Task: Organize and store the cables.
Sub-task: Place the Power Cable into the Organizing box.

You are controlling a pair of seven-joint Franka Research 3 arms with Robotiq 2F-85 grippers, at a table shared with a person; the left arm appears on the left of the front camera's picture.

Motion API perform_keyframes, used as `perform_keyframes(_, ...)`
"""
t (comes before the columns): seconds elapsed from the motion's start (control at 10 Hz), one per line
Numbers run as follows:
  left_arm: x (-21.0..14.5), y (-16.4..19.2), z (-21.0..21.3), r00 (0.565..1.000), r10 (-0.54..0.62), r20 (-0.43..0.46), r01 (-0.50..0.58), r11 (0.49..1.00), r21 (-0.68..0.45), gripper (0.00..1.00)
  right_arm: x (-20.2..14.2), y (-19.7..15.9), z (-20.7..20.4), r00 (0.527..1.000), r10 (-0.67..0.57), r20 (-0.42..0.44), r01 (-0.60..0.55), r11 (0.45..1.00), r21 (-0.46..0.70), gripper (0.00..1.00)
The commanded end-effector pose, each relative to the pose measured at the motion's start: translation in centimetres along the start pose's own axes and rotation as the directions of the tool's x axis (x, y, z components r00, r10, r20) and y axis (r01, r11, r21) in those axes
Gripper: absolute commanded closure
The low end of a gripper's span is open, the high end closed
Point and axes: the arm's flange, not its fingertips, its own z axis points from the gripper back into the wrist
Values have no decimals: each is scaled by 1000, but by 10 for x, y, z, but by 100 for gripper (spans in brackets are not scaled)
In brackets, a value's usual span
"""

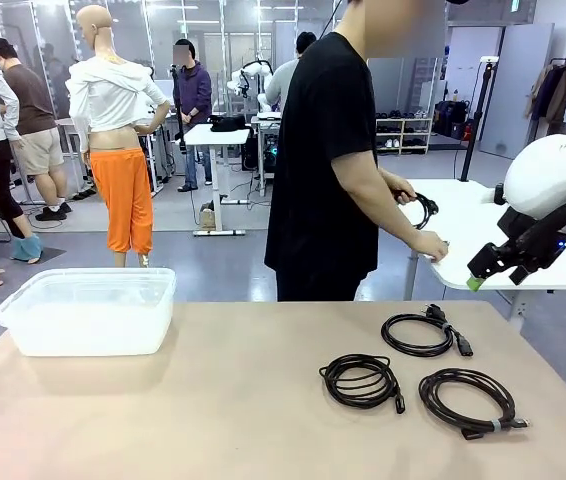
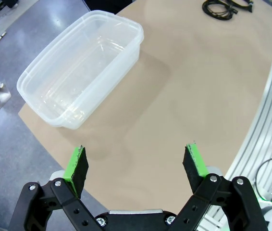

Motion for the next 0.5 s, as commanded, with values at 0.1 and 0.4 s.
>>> perform_keyframes(0.1,-1,2,-1,1000,-13,17,13,1000,-2,0,38,6,-63,997,-48,-55,45,997,-59,0)
perform_keyframes(0.4,-1,2,-1,1000,-13,17,13,1000,-2,0,59,-5,-118,981,-101,-167,92,994,-56,0)
